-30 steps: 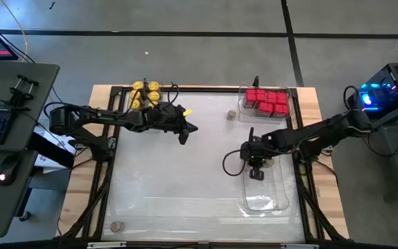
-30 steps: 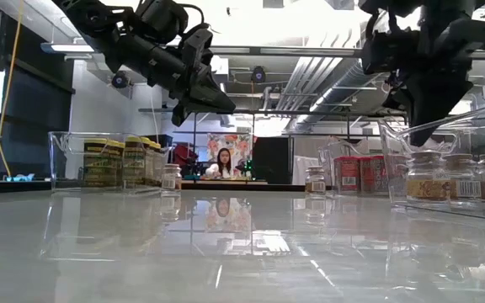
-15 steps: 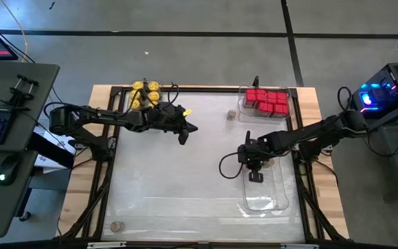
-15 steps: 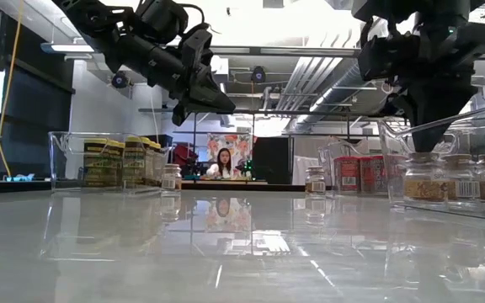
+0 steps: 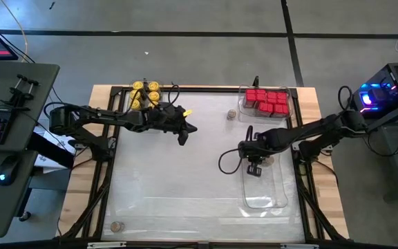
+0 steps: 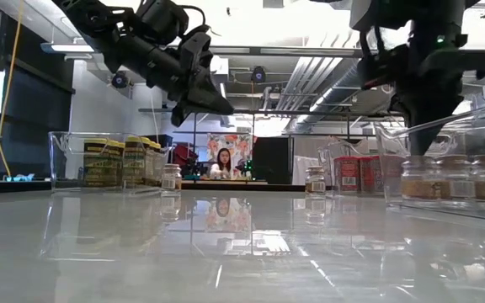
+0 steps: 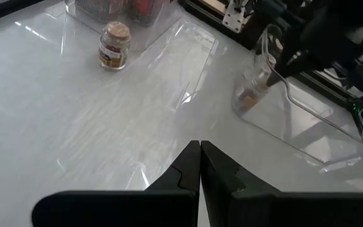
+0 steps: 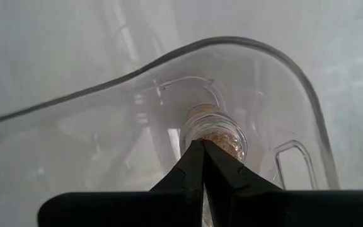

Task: Sort spices by type
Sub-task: Put the brown seasoning bottle into the bottom transparent bin

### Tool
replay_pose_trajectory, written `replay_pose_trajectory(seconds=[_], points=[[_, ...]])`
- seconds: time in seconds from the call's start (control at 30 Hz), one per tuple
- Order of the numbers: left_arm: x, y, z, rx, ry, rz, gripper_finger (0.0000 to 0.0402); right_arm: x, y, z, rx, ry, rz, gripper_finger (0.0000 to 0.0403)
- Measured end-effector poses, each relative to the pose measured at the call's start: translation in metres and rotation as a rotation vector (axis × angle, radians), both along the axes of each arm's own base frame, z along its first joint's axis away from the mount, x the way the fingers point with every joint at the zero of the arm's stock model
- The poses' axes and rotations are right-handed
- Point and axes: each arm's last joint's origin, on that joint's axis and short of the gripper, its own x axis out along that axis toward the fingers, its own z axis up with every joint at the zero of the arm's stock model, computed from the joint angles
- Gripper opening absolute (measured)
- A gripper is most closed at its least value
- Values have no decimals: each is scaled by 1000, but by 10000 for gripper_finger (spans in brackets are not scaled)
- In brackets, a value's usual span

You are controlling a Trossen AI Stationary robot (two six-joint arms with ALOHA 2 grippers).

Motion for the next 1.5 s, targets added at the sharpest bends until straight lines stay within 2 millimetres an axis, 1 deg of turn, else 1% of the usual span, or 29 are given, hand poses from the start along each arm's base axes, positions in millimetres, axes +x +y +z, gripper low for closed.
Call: replay_pose_trajectory(seconds=[0.1,0.23,0.33,0.5,0.63,0.67,0.73,0.83,0.97,1.03,1.1,1.2,1.33,1.4,1.5], points=[[0,0,-1,-2,9,0,0,1,-2,1,-3,-9,-42,0],[0,0,-1,-2,8,0,0,4,-2,7,-2,-7,-38,0],[0,0,-1,-1,8,0,0,8,-1,18,2,-26,-20,0],[-1,0,-1,21,11,-12,0,7,-1,37,-5,10,26,0],[-4,7,1,15,12,8,0,10,-2,56,-52,-1,37,0],[-6,10,4,8,29,16,0,11,-2,62,-66,-17,34,0],[-9,20,17,-6,71,48,0,14,-3,71,-94,-45,25,0],[-14,42,39,2,203,125,0,19,-4,83,-152,-112,-8,0],[-14,77,61,98,427,152,0,26,-8,89,-238,-195,-48,0],[-13,94,67,103,547,155,0,31,-12,87,-230,-255,-89,0],[-11,109,62,64,683,142,0,36,-15,83,-190,-304,-127,0],[-7,123,47,7,856,142,0,46,-16,78,-143,-418,-165,0],[-1,125,25,-23,1024,133,0,55,-14,74,-88,-530,-204,0],[3,125,18,-18,1040,129,0,56,-14,74,-77,-550,-217,0],[6,127,11,42,1092,140,0,58,-14,75,-72,-565,-221,0]])
